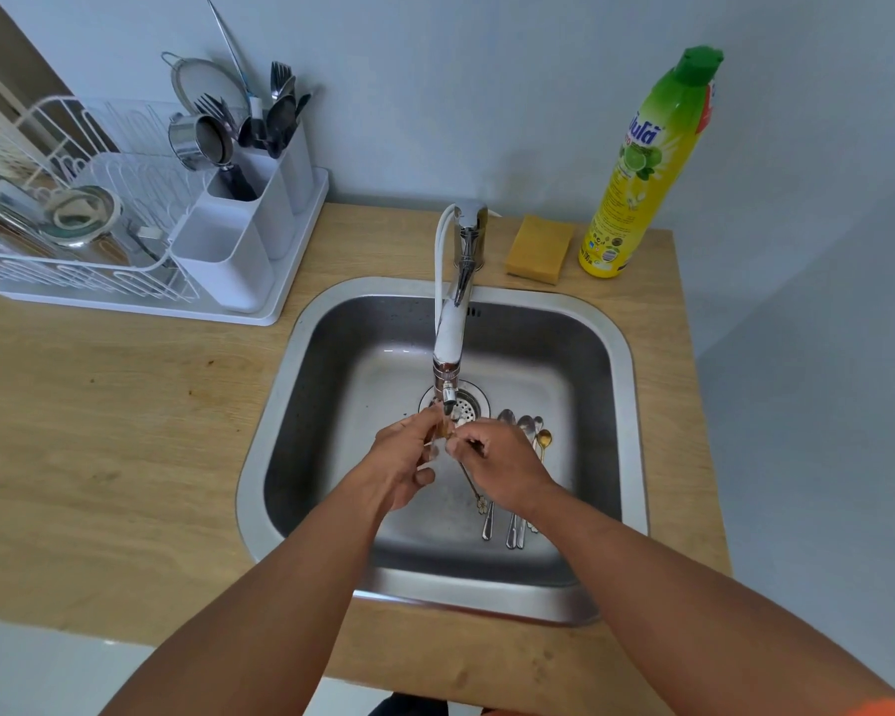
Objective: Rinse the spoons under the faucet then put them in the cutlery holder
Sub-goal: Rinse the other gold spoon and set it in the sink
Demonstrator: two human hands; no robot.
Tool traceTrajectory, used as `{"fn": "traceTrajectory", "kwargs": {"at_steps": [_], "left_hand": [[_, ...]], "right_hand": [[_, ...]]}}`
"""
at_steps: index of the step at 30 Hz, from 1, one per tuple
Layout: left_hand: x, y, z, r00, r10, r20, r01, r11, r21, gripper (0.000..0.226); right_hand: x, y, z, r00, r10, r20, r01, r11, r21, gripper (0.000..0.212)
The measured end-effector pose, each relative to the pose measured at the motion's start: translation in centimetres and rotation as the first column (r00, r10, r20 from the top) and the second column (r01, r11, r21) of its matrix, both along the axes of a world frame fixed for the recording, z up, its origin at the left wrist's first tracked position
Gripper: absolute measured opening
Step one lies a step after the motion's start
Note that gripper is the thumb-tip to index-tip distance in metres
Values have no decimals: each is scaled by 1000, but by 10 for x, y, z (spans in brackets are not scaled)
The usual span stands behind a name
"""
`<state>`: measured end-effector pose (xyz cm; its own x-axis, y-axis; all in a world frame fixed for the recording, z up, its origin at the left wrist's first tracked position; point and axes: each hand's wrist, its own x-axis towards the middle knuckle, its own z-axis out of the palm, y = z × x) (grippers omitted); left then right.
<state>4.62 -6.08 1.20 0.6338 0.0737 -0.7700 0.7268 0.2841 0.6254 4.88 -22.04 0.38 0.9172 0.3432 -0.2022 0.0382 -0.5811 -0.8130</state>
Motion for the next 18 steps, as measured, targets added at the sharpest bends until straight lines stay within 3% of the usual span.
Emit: {"fn": "traceTrajectory", "kwargs": {"at_steps": [7, 11, 18], "left_hand": [[13, -7, 5, 994, 19, -106, -22, 999, -29, 25], [14, -13, 1, 994, 94, -54, -97, 994, -52, 7], [-5, -10, -17, 987, 141, 75, -134, 987, -90, 29]], "right_hand": [[-1, 3, 1, 998, -51, 43, 52, 999, -1, 23], [2, 1, -1, 992, -126, -18, 127, 990, 68, 15], [2, -1, -7, 974, -146, -171, 171, 975, 143, 20]]}}
